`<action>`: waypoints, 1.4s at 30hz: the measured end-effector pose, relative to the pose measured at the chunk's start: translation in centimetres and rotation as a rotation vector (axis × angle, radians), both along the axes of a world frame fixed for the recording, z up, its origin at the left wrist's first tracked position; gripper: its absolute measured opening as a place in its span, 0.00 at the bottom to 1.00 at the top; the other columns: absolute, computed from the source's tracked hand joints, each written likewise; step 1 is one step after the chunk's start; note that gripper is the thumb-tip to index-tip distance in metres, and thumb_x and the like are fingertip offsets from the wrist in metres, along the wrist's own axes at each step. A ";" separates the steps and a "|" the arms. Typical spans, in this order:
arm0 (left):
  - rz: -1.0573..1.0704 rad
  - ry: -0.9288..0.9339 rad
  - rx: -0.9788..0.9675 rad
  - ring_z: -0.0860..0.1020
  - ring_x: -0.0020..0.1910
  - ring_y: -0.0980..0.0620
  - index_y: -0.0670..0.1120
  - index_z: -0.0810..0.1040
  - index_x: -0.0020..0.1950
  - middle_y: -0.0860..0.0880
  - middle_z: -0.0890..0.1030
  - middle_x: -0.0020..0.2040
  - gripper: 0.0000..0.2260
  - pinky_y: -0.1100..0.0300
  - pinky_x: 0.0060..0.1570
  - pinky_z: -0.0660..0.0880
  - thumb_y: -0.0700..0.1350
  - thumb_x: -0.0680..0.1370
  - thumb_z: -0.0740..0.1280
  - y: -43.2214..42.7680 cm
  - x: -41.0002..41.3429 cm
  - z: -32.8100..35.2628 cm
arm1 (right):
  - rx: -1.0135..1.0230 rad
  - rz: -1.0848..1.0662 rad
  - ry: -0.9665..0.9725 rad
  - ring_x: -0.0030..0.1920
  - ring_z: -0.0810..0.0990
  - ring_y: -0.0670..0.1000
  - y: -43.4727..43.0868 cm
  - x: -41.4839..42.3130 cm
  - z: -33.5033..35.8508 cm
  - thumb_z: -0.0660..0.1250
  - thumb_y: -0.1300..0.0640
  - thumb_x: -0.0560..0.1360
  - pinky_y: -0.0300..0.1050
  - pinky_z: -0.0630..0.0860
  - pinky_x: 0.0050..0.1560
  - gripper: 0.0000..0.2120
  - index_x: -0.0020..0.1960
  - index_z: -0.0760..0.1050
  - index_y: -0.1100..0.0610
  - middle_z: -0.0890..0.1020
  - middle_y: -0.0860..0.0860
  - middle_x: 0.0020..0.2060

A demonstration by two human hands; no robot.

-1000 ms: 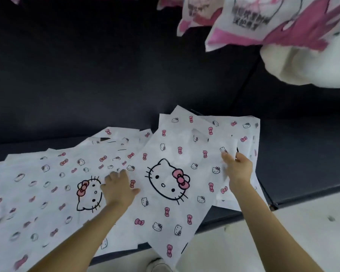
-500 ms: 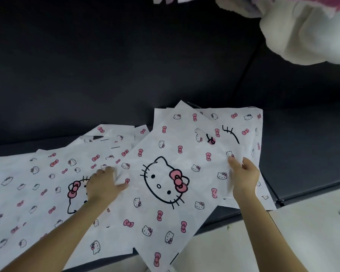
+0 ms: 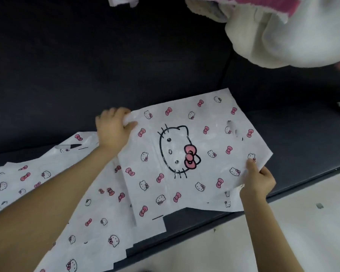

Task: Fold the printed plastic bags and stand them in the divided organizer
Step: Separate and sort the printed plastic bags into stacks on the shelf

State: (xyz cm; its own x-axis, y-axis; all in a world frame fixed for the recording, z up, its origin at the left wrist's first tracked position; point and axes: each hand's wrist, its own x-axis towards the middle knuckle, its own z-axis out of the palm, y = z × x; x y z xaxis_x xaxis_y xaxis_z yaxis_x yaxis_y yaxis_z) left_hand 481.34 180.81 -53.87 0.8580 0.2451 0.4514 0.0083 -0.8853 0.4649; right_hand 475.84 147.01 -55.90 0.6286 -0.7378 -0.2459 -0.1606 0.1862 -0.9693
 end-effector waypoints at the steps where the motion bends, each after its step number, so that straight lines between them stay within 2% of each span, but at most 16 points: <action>1: 0.042 0.038 0.059 0.76 0.52 0.35 0.40 0.79 0.58 0.36 0.79 0.52 0.21 0.44 0.53 0.67 0.51 0.71 0.74 -0.5 0.8 0.1 | 0.024 -0.042 0.013 0.29 0.71 0.47 0.1 0.3 -0.2 0.68 0.59 0.74 0.39 0.71 0.31 0.14 0.31 0.70 0.56 0.75 0.48 0.30; 3: 0.034 0.063 0.152 0.75 0.55 0.34 0.42 0.78 0.61 0.35 0.76 0.57 0.27 0.40 0.56 0.66 0.58 0.70 0.72 -2.2 0.8 -0.7 | 0.084 -0.118 0.040 0.27 0.69 0.48 0.6 0.8 -0.7 0.67 0.60 0.74 0.40 0.69 0.29 0.15 0.30 0.68 0.55 0.73 0.48 0.28; 5: -0.110 0.109 0.273 0.75 0.59 0.32 0.44 0.80 0.60 0.34 0.75 0.61 0.32 0.34 0.58 0.68 0.67 0.70 0.61 -4.3 -1.4 -3.0 | 0.134 -0.168 0.058 0.27 0.69 0.48 1.2 1.2 -1.3 0.67 0.60 0.73 0.39 0.67 0.28 0.14 0.30 0.68 0.55 0.72 0.48 0.28; 7: -0.214 0.379 0.289 0.63 0.71 0.33 0.50 0.75 0.67 0.37 0.65 0.73 0.39 0.31 0.67 0.55 0.74 0.68 0.52 -6.3 -4.3 -5.3 | 0.136 -0.185 0.093 0.27 0.67 0.49 1.3 1.3 -2.1 0.67 0.60 0.73 0.40 0.67 0.29 0.14 0.30 0.68 0.56 0.72 0.48 0.27; 9: -0.215 0.666 0.259 0.46 0.77 0.38 0.58 0.58 0.76 0.43 0.48 0.79 0.42 0.36 0.71 0.42 0.78 0.68 0.50 -7.2 -6.5 -7.4 | 0.064 -0.159 0.117 0.28 0.68 0.50 0.8 1.1 -2.8 0.67 0.58 0.72 0.42 0.68 0.32 0.13 0.31 0.68 0.56 0.72 0.49 0.28; 11: -0.217 0.729 0.279 0.41 0.77 0.39 0.60 0.47 0.78 0.45 0.41 0.79 0.45 0.38 0.72 0.40 0.80 0.66 0.47 -7.2 -7.1 -8.8 | -0.186 -0.093 0.217 0.36 0.76 0.54 0.5 0.5 -2.9 0.68 0.51 0.72 0.48 0.73 0.42 0.09 0.42 0.74 0.57 0.78 0.51 0.37; 12: -0.224 0.709 0.292 0.40 0.77 0.39 0.60 0.46 0.78 0.46 0.41 0.79 0.47 0.39 0.72 0.40 0.80 0.63 0.42 -7.0 -7.0 -9.0 | -0.432 -0.053 0.328 0.44 0.78 0.58 0.6 0.3 -3.0 0.70 0.48 0.71 0.53 0.73 0.50 0.16 0.51 0.75 0.58 0.81 0.53 0.46; 14: -0.246 0.677 0.328 0.40 0.77 0.40 0.59 0.47 0.78 0.47 0.41 0.79 0.48 0.42 0.73 0.39 0.77 0.60 0.37 -6.5 -6.4 -8.9 | -0.964 0.029 0.415 0.59 0.74 0.64 1.1 -0.2 -3.2 0.71 0.44 0.71 0.60 0.65 0.61 0.32 0.69 0.67 0.58 0.75 0.60 0.63; 17: -0.308 0.614 0.320 0.44 0.77 0.40 0.56 0.53 0.78 0.46 0.46 0.79 0.47 0.44 0.73 0.39 0.75 0.62 0.37 -6.1 -6.6 -8.6 | -1.373 0.168 0.317 0.67 0.67 0.67 3.9 -0.7 -3.4 0.72 0.45 0.70 0.66 0.55 0.67 0.39 0.74 0.61 0.56 0.66 0.65 0.70; 21: -0.393 0.498 0.281 0.66 0.70 0.32 0.50 0.73 0.70 0.38 0.68 0.72 0.36 0.36 0.66 0.60 0.68 0.71 0.51 -3.9 -8.2 -8.4 | -1.465 0.190 0.278 0.71 0.61 0.69 6.8 -0.5 -2.5 0.76 0.51 0.67 0.72 0.49 0.69 0.43 0.75 0.59 0.54 0.62 0.67 0.72; 23: -0.373 0.495 0.298 0.72 0.65 0.31 0.48 0.76 0.67 0.36 0.73 0.67 0.32 0.34 0.61 0.65 0.67 0.73 0.54 -2.0 -9.8 -9.1 | -1.545 0.157 0.194 0.72 0.61 0.68 7.6 -0.6 -1.1 0.75 0.51 0.68 0.71 0.47 0.69 0.41 0.75 0.59 0.54 0.62 0.66 0.72; 26: -0.270 0.489 0.290 0.71 0.66 0.32 0.48 0.76 0.67 0.36 0.73 0.67 0.34 0.36 0.62 0.64 0.69 0.77 0.46 2.0 -13.0 -10.1 | -1.619 0.204 -0.026 0.70 0.65 0.66 10.2 -0.8 0.0 0.70 0.49 0.72 0.67 0.48 0.71 0.32 0.73 0.65 0.54 0.67 0.64 0.70; 31: -0.029 0.545 0.223 0.70 0.66 0.31 0.45 0.77 0.65 0.34 0.74 0.65 0.37 0.34 0.62 0.66 0.70 0.77 0.44 9.5 -18.8 -11.1 | -1.522 0.754 -0.239 0.60 0.78 0.64 18.5 -3.0 -3.7 0.59 0.41 0.73 0.69 0.66 0.65 0.26 0.59 0.79 0.58 0.80 0.60 0.59; 34: 0.118 0.556 0.190 0.72 0.63 0.28 0.41 0.79 0.61 0.32 0.76 0.62 0.39 0.31 0.59 0.68 0.70 0.77 0.44 13.1 -21.6 -11.0 | -1.600 1.027 -0.249 0.58 0.79 0.62 23.6 -5.9 -6.4 0.55 0.37 0.73 0.66 0.69 0.63 0.30 0.59 0.80 0.58 0.81 0.57 0.57; 38: 0.247 0.620 0.129 0.71 0.62 0.26 0.38 0.77 0.61 0.30 0.74 0.62 0.40 0.29 0.57 0.68 0.70 0.76 0.45 16.3 -24.1 -10.9 | -1.704 1.222 -0.103 0.57 0.80 0.61 27.1 -7.9 -9.3 0.51 0.35 0.70 0.64 0.74 0.59 0.35 0.59 0.80 0.60 0.82 0.58 0.55; 42: 0.309 0.642 0.050 0.67 0.68 0.32 0.43 0.72 0.70 0.35 0.71 0.67 0.38 0.35 0.64 0.65 0.68 0.75 0.46 17.5 -26.4 -11.4 | -1.651 1.309 -0.032 0.55 0.79 0.62 27.6 -8.6 -11.0 0.54 0.38 0.72 0.62 0.72 0.60 0.27 0.55 0.81 0.55 0.82 0.57 0.54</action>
State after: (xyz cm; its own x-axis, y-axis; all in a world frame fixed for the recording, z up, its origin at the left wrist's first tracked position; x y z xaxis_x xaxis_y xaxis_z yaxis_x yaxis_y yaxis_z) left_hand 454.93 198.35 -65.27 0.8527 0.5123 -0.1021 0.5207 -0.8184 0.2429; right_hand 467.28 174.60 -66.88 0.8266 0.5617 0.0357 0.5626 -0.8226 -0.0821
